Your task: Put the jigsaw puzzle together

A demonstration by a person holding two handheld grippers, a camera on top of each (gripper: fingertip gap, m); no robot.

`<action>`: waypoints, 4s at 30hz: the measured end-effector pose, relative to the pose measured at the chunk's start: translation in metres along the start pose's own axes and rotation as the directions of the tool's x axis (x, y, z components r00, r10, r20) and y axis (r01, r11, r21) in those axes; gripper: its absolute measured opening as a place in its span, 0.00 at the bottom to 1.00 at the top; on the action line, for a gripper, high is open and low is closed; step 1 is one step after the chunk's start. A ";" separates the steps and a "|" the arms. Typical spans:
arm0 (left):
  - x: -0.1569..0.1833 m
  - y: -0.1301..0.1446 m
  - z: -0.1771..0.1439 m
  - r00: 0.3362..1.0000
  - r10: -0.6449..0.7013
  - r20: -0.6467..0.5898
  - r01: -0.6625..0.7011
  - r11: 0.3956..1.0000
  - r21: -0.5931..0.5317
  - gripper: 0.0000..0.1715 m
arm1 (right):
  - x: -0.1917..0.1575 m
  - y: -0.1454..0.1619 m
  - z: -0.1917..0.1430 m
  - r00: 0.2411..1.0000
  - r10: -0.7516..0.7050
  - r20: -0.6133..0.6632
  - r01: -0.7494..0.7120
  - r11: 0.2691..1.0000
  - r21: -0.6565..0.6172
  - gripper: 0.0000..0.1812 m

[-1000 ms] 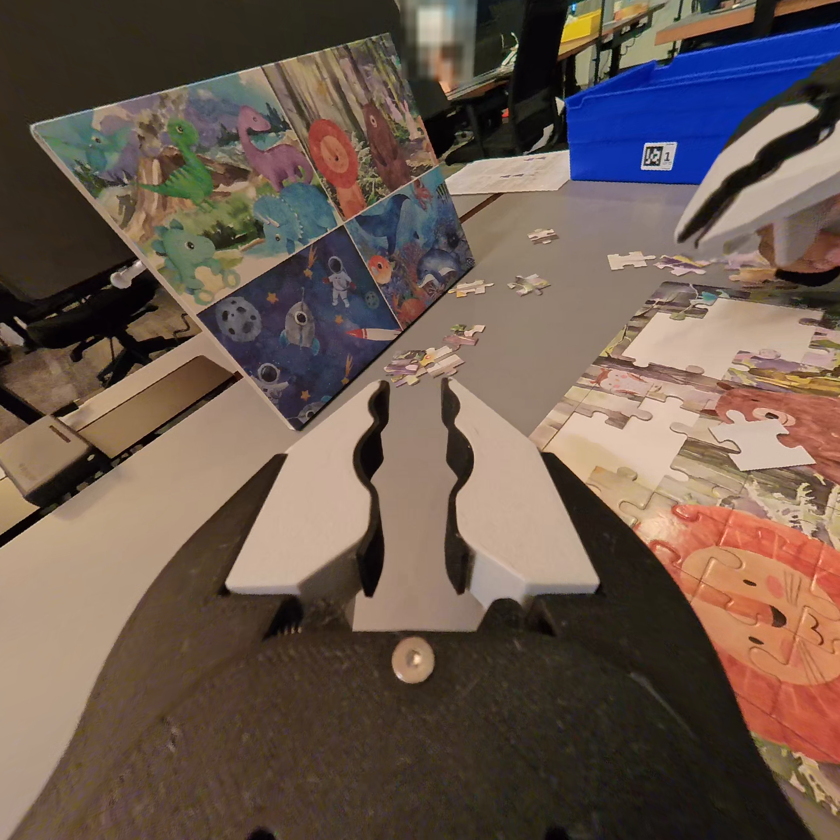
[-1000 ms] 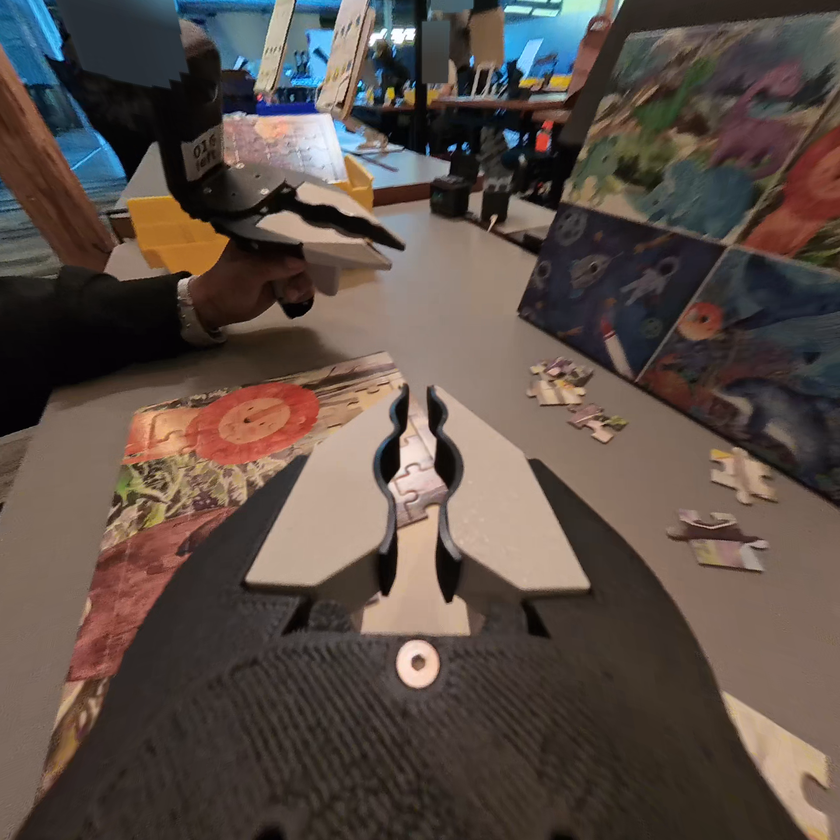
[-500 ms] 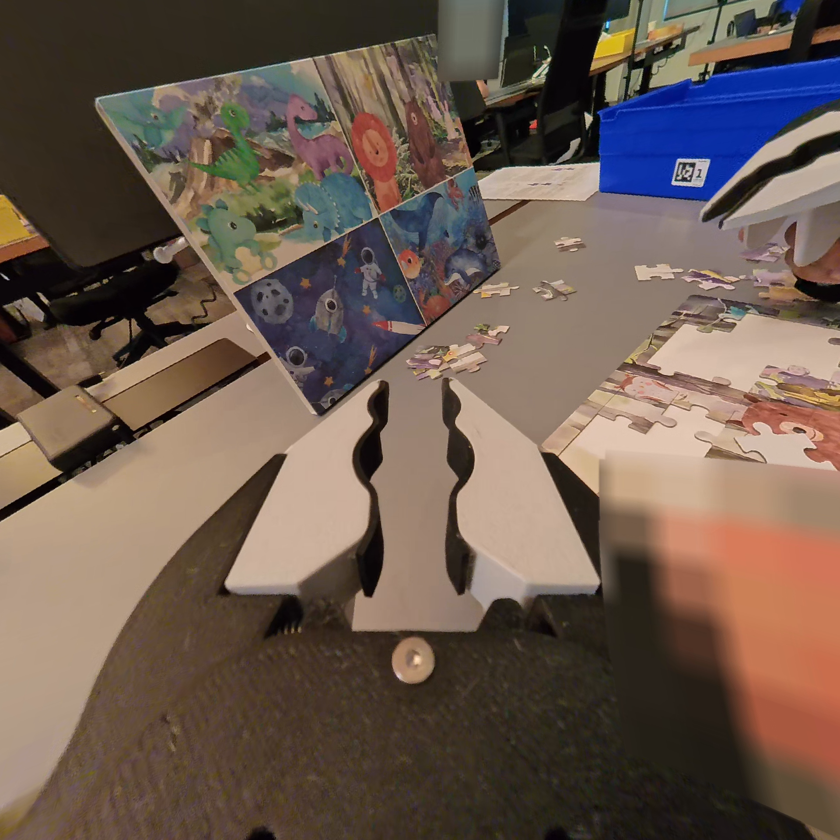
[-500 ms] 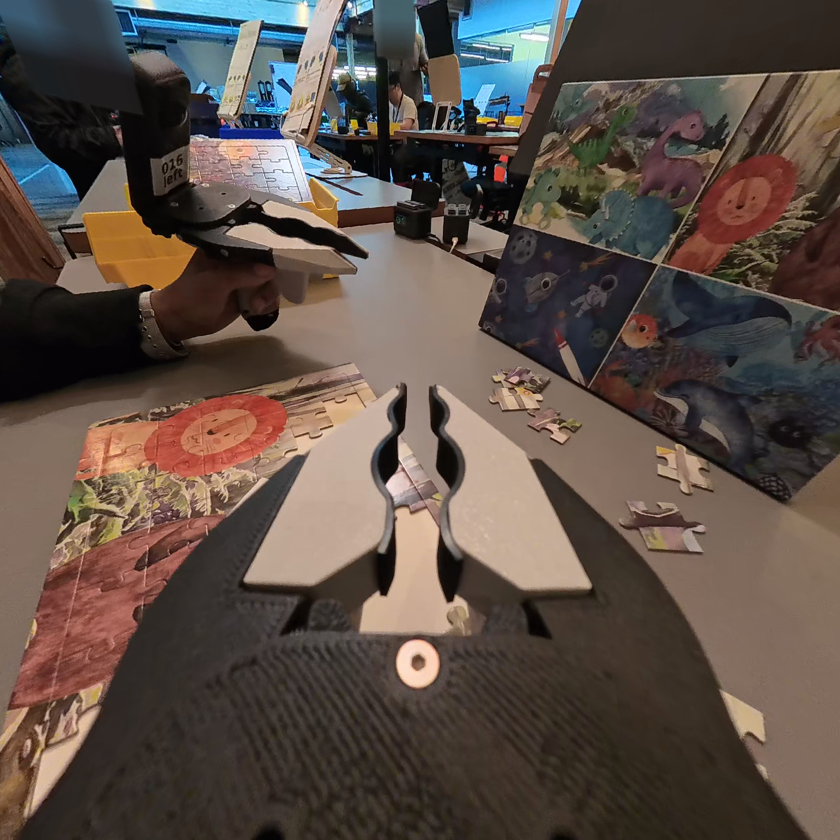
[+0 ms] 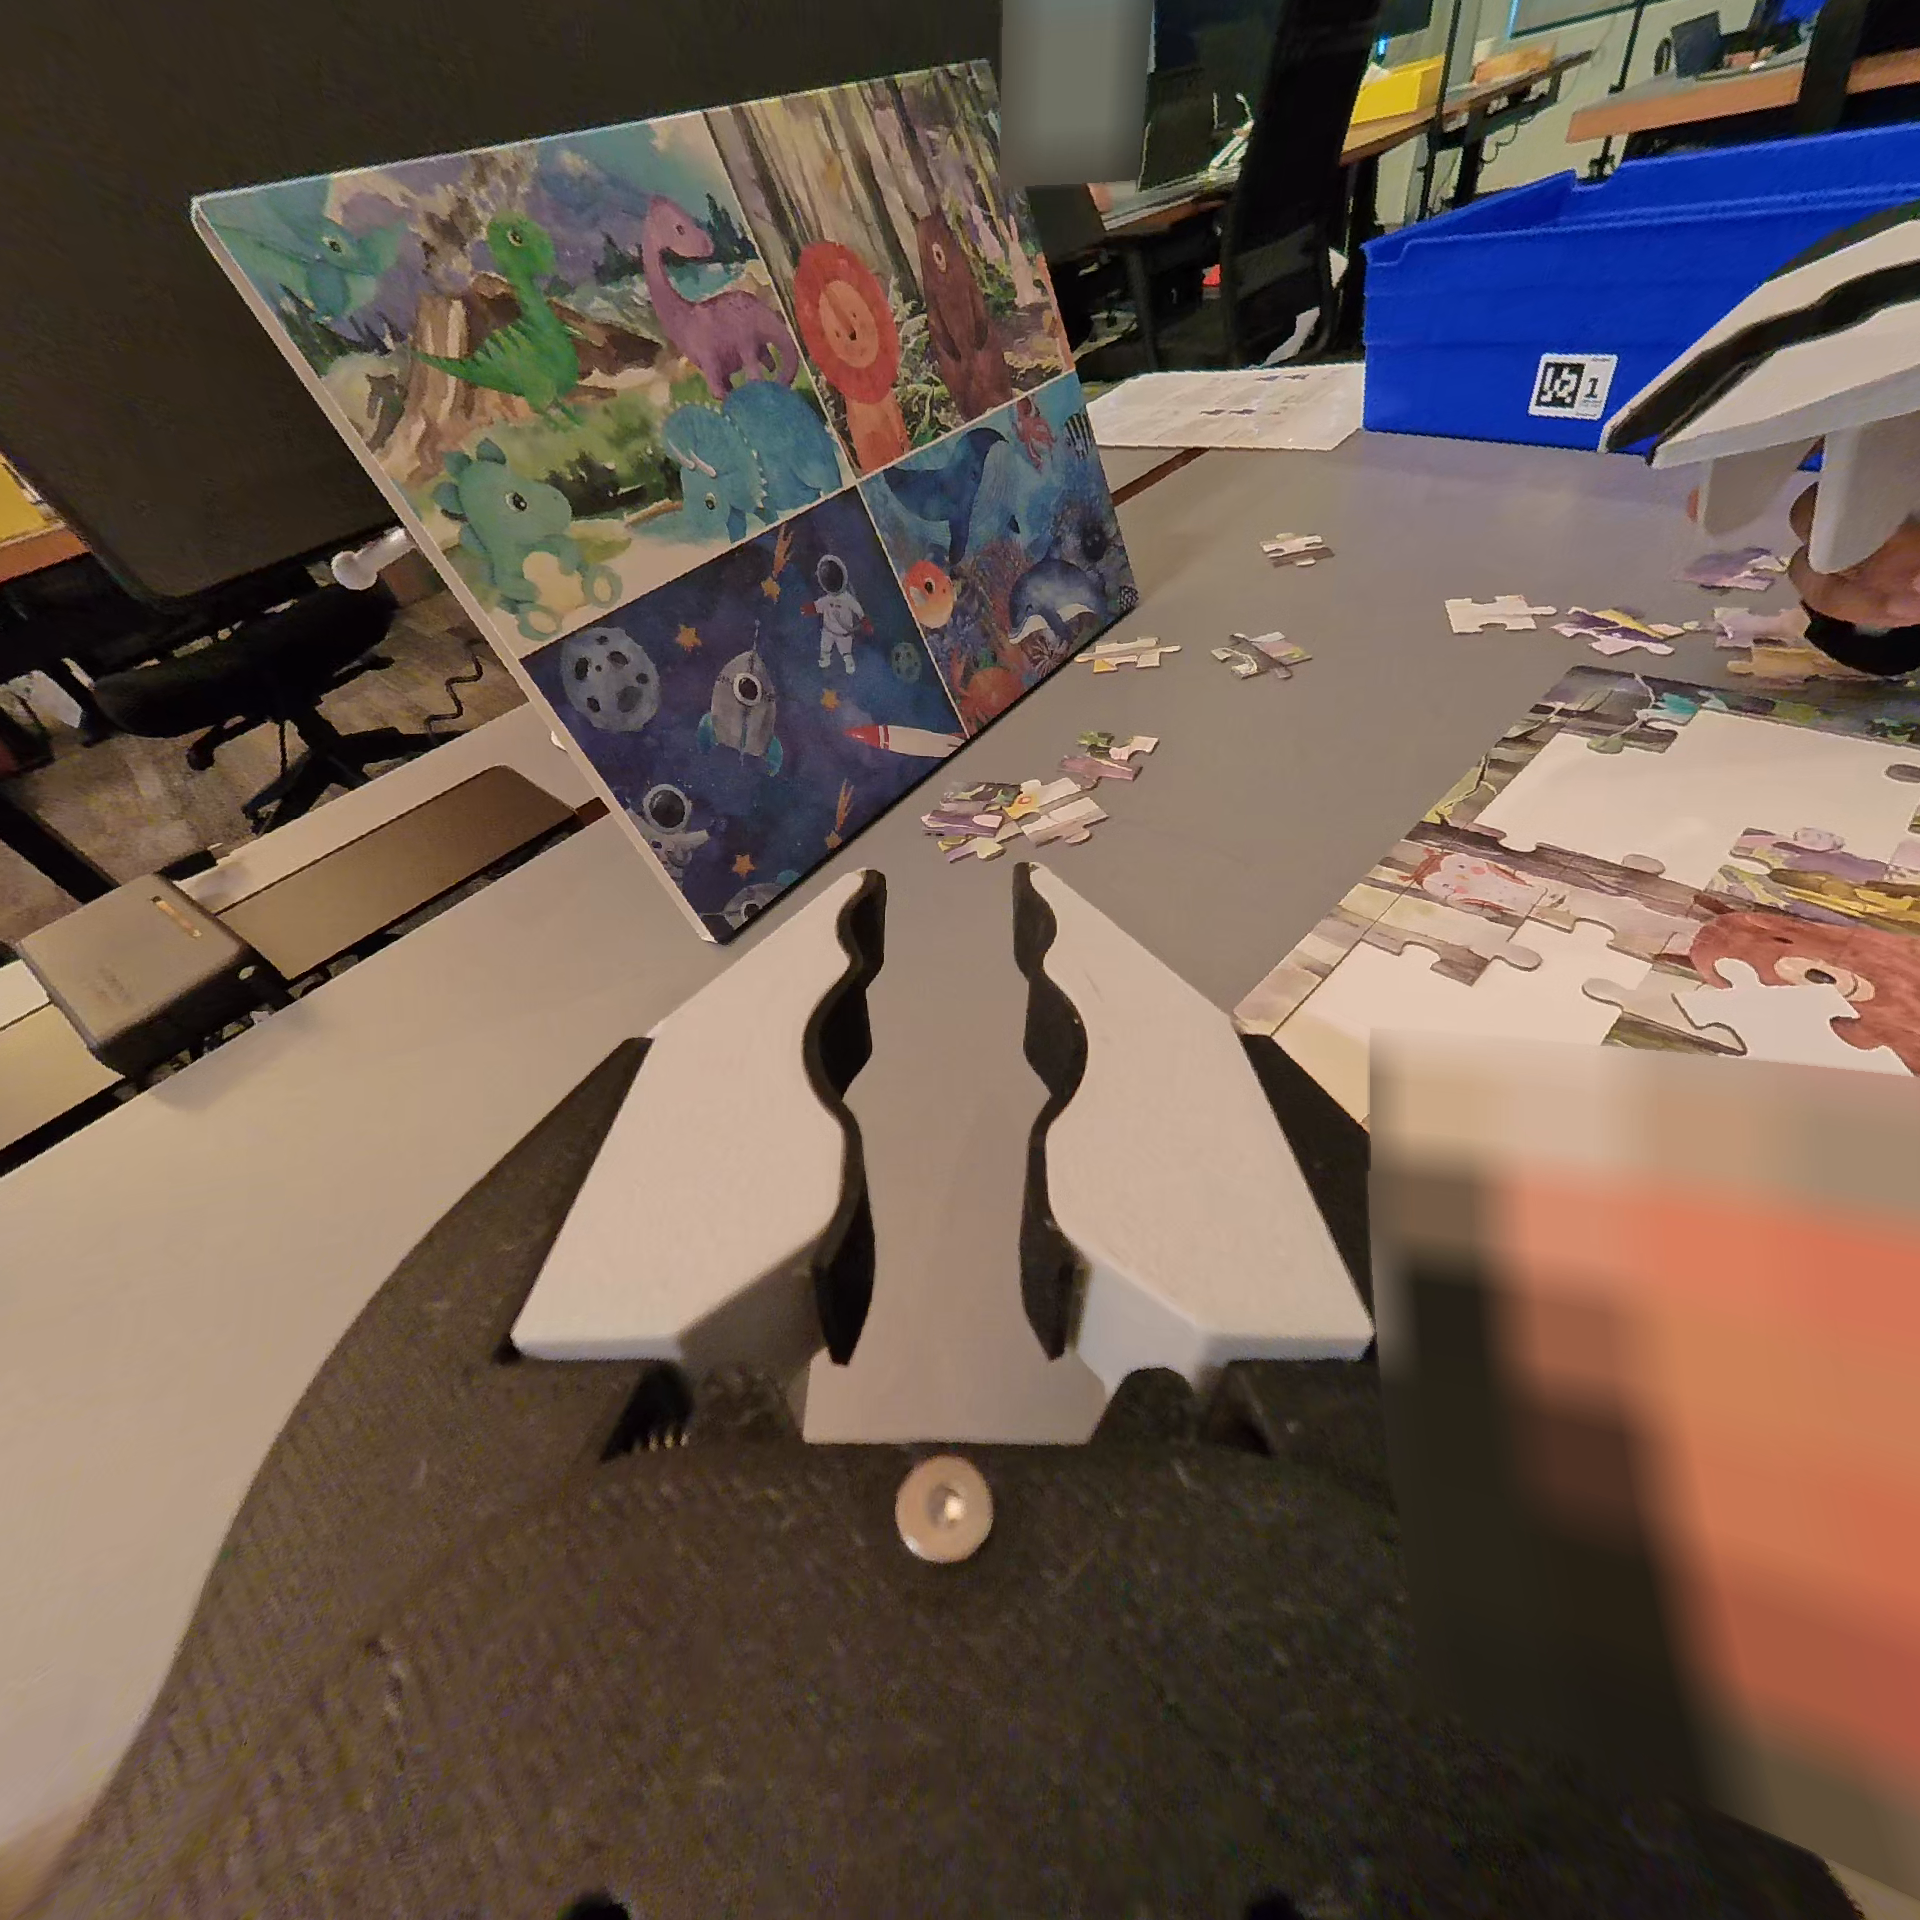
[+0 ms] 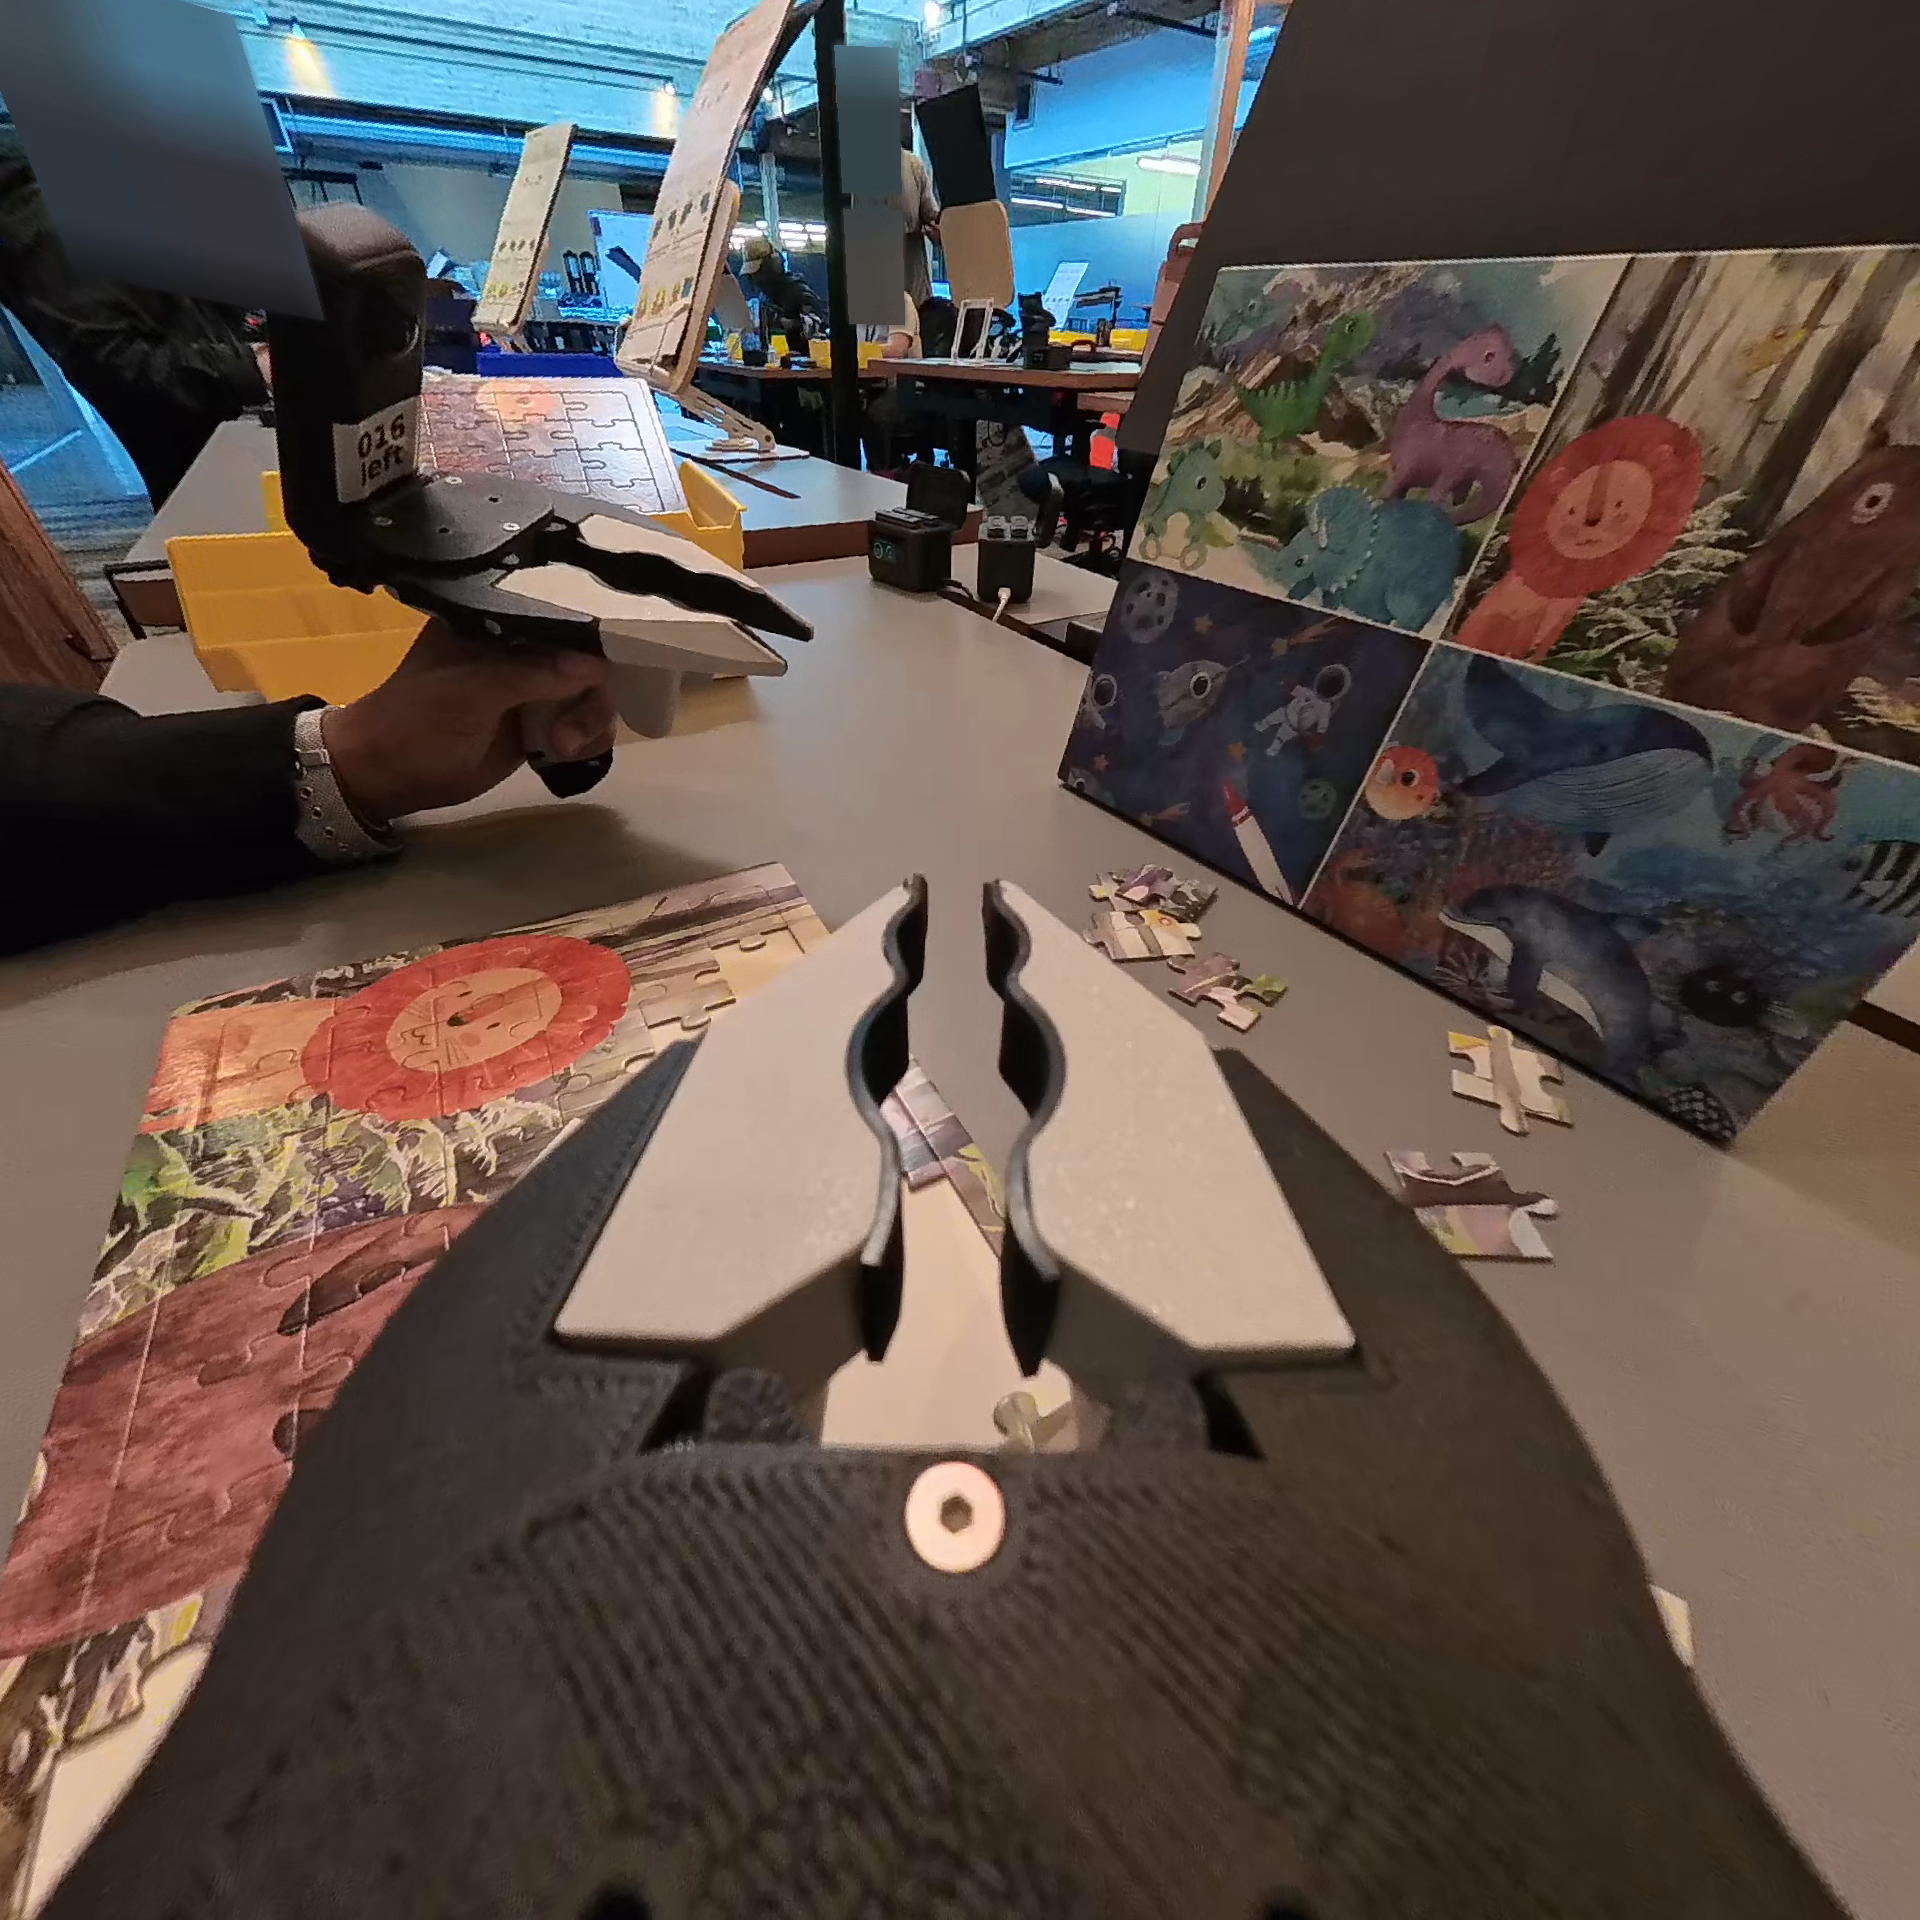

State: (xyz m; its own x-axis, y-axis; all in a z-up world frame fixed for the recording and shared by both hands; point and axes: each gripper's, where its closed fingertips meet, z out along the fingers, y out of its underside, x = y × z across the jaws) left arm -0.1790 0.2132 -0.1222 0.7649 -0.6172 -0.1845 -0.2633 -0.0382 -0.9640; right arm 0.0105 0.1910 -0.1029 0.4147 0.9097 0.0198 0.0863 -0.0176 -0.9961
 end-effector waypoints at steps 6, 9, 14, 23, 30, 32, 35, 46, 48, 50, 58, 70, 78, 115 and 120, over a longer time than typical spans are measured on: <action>0.001 0.001 0.001 1.000 0.001 -0.003 -0.001 1.000 -0.006 0.14 | -0.001 0.002 0.001 1.000 -0.013 -0.001 0.013 1.000 -0.008 0.05; 0.001 0.002 0.001 1.000 0.003 -0.003 -0.003 1.000 -0.009 0.14 | -0.001 0.001 0.001 1.000 -0.015 -0.003 0.015 1.000 -0.006 0.05; -0.001 0.003 0.001 1.000 -0.009 0.002 0.009 1.000 -0.011 0.14 | -0.001 0.000 0.001 1.000 -0.021 -0.006 0.021 1.000 -0.003 0.05; -0.009 0.004 -0.002 0.999 -0.032 0.024 0.032 0.999 -0.005 0.15 | 0.000 0.003 0.001 0.999 -0.040 -0.018 0.039 0.999 -0.010 0.05; -0.008 0.001 -0.004 0.999 -0.044 0.012 0.043 0.999 0.013 0.15 | 0.005 0.009 0.001 0.998 -0.056 -0.041 0.055 0.998 -0.026 0.05; -0.007 0.000 -0.004 0.999 -0.043 0.007 0.043 0.999 0.016 0.15 | 0.007 0.008 0.000 0.997 -0.059 -0.048 0.058 0.998 -0.022 0.05; -0.006 -0.001 -0.004 0.999 -0.041 0.002 0.041 0.999 0.020 0.15 | 0.008 0.007 -0.001 0.997 -0.060 -0.055 0.060 0.998 -0.016 0.06; 0.015 -0.004 0.001 0.987 -0.115 -0.114 0.114 0.993 -0.012 0.11 | 0.004 -0.021 0.002 0.999 -0.036 -0.013 0.036 0.999 0.033 0.11; 0.020 -0.007 0.002 0.981 -0.136 -0.140 0.136 0.991 -0.007 0.11 | 0.004 -0.032 0.007 0.998 -0.060 0.005 0.059 0.997 0.039 0.11; 0.023 -0.007 0.004 0.977 -0.146 -0.154 0.147 0.989 -0.010 0.11 | 0.005 -0.040 0.013 0.994 -0.109 0.015 0.108 0.994 0.031 0.11; 0.030 -0.002 0.010 0.976 -0.136 -0.172 0.129 0.990 -0.048 0.10 | -0.009 -0.012 0.027 0.983 -0.156 0.095 0.160 0.987 -0.032 0.11; 0.026 0.001 0.010 0.978 -0.128 -0.165 0.119 0.991 -0.060 0.09 | -0.011 0.000 0.023 0.987 -0.125 0.101 0.130 0.991 -0.035 0.10; 0.021 0.004 0.009 0.978 -0.139 -0.156 0.130 0.989 -0.066 0.09 | -0.016 0.007 0.027 0.986 -0.116 0.123 0.124 0.991 -0.057 0.10; 0.027 0.002 0.009 0.971 -0.147 -0.186 0.138 0.988 -0.062 0.11 | -0.020 -0.003 0.024 0.984 -0.120 0.131 0.125 0.992 -0.029 0.13; 0.027 0.002 0.009 0.971 -0.148 -0.187 0.139 0.988 -0.060 0.12 | -0.020 -0.004 0.024 0.985 -0.116 0.130 0.120 0.992 -0.024 0.13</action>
State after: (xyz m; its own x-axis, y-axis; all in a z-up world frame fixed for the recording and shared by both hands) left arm -0.1541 0.2034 -0.1305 0.6721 -0.7405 -0.0009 -0.1896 -0.1709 -0.9669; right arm -0.0195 0.1829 -0.1018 0.2804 0.9518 0.1241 0.1575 0.0819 -0.9841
